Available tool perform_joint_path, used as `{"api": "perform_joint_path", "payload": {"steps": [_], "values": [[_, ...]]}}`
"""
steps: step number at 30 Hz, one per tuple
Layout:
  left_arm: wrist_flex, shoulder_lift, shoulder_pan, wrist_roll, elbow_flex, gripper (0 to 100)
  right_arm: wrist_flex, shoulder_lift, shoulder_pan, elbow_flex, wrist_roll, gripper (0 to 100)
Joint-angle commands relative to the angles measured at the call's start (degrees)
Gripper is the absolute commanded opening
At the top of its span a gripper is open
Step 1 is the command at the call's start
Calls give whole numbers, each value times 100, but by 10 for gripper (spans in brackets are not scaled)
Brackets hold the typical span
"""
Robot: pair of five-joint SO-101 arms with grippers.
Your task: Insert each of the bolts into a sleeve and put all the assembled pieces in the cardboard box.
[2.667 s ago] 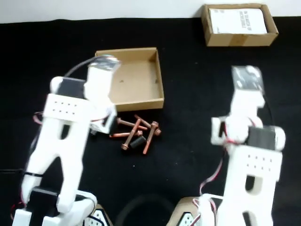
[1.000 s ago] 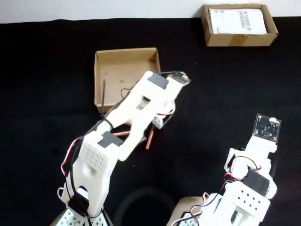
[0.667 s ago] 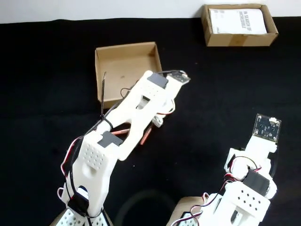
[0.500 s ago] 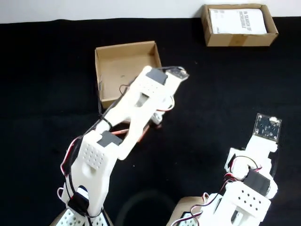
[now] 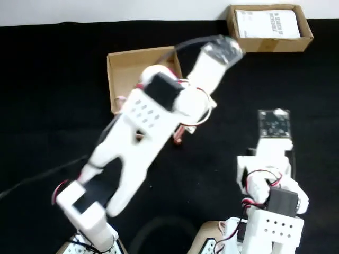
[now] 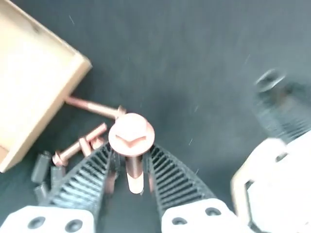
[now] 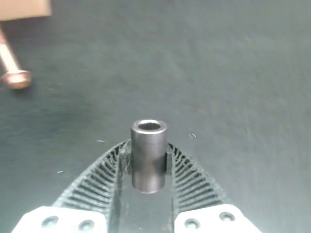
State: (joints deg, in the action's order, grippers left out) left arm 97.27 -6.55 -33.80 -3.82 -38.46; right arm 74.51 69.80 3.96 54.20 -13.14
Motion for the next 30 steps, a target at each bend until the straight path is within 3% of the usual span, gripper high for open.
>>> {"api": "perform_joint_path", "payload": {"steps": [1, 8, 16, 23, 30], "values": [[-211, 1024, 48, -457, -233, 8, 224, 119, -690, -840, 79, 7], [387, 2413, 567, -774, 215, 8, 1402, 119, -1938, -2123, 1231, 7], [97, 5288, 1191, -747, 3125, 8, 2026, 119, -2615, -2158, 2312, 7], [-2242, 7213, 1253, -791, 6149, 8, 215, 127, -2888, -989, 2347, 7], [-4949, 7873, 1253, -1116, 8119, 8, -2264, 1059, -3178, 479, 2356, 7]]}}
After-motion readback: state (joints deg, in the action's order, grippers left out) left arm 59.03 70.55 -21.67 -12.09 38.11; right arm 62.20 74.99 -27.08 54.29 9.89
